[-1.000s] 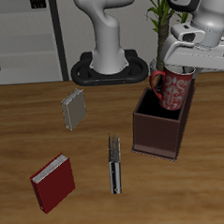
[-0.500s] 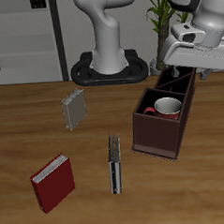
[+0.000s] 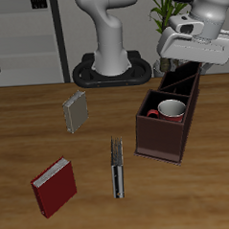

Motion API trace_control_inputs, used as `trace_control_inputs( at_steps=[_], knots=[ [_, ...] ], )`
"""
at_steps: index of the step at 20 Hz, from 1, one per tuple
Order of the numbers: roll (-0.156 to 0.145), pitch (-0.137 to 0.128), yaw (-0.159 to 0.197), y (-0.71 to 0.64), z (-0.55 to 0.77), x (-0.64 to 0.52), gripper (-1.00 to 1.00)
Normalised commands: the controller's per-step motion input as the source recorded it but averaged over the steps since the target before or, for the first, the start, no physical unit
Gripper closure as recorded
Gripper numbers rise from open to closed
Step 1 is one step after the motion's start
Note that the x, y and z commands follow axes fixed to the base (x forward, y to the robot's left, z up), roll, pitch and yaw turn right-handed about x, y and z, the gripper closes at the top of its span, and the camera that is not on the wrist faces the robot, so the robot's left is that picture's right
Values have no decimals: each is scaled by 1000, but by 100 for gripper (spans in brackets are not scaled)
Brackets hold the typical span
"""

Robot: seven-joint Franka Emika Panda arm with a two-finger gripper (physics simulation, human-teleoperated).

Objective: Place the red mug into the left desk caddy's right compartment and place the striped book into the left desk caddy's back compartment

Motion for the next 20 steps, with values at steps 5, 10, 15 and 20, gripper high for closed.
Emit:
trace_control_inputs(
  at_steps=[5, 10, 15, 20],
  knots=[
    [-23, 18, -27, -546, 71, 256, -100],
    [14, 2, -15, -486, 37, 203, -100],
    [32, 21, 3, -457, -7, 216, -100],
    [104, 34, 74, -280, -154, 197, -100]
  ],
)
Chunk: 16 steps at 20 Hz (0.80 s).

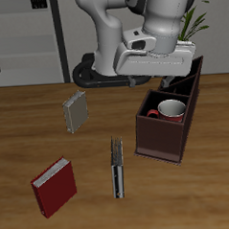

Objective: Place the red mug into the left desk caddy's right compartment and place the striped book into the left desk caddy's back compartment

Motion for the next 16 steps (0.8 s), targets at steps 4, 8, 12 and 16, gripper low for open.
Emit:
trace_control_inputs(
  at_steps=[4, 8, 12, 16],
  knots=[
    [63, -62, 122, -234, -92, 71, -100],
    [38, -27, 127, -193, -98, 52, -100],
    [99, 4, 10, -201, 21, 86, -100],
    [63, -24, -24, -248, 8, 144, -100]
  ],
)
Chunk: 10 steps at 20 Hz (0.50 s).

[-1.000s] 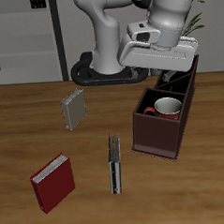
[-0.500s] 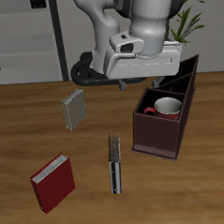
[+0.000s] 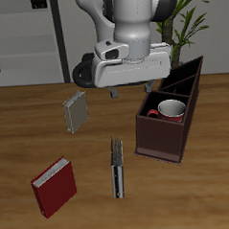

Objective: Place the red mug into the left desk caddy's right compartment and place the striped book into the left desk caddy's back compartment

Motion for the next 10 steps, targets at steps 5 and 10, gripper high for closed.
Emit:
trace_control_inputs(
  at_steps=[5, 10],
  knots=[
    [-21, -19, -52, -234, -56, 234, -100],
    [-39, -10, -17, -128, -141, 195, -100]
  ],
)
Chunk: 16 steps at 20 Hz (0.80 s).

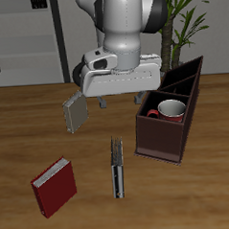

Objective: Place the red mug into the left desk caddy's right compartment and place the striped book into the left desk caddy's back compartment

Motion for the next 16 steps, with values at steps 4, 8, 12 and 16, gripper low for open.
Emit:
trace_control_inputs(
  at_steps=[4, 8, 12, 16],
  knots=[
    [-7, -10, -22, -112, -152, 143, -100],
    [4, 12, -32, -95, -184, 168, -100],
    [2, -28, -15, -64, -172, 152, -100],
    [-33, -21, -45, -68, -158, 178, -100]
  ],
)
